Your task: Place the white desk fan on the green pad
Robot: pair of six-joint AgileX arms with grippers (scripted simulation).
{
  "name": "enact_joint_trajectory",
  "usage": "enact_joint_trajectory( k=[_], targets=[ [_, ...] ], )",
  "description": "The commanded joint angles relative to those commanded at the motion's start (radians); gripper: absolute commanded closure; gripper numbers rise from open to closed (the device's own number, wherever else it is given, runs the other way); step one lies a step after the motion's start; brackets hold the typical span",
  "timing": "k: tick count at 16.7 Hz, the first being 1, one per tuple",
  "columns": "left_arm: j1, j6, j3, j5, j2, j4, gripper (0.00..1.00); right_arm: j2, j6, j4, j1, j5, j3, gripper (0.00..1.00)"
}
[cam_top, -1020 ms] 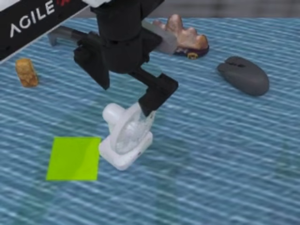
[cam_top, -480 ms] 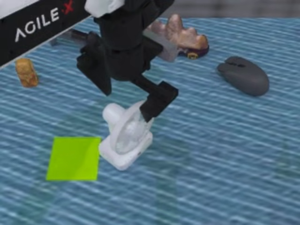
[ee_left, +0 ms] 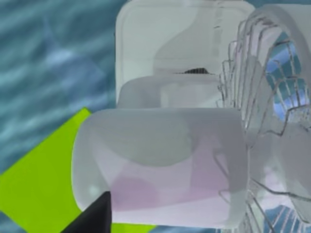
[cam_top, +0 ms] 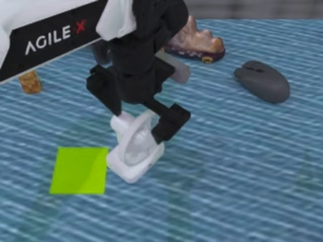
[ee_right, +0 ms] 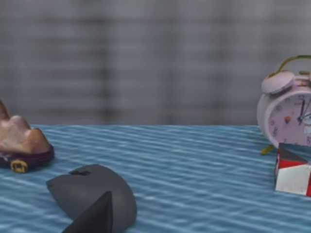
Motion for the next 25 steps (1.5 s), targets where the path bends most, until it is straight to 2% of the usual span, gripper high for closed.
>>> enact_joint_trajectory(
  k=[1,14,25],
  targets=[
    [0.0,0.0,0.0,0.0,0.0,0.0,0.0,0.0,0.0,0.0,0.0,0.0,0.0,0.0],
    [0.0,0.0,0.0,0.0,0.0,0.0,0.98,0.0,0.0,0.0,0.0,0.0,0.0,0.0],
    [0.001,-0.001,0.018,0.003,-0.006,-0.017,1.0,0.0,0.0,0.0,0.0,0.0,0.0,0.0]
  ],
)
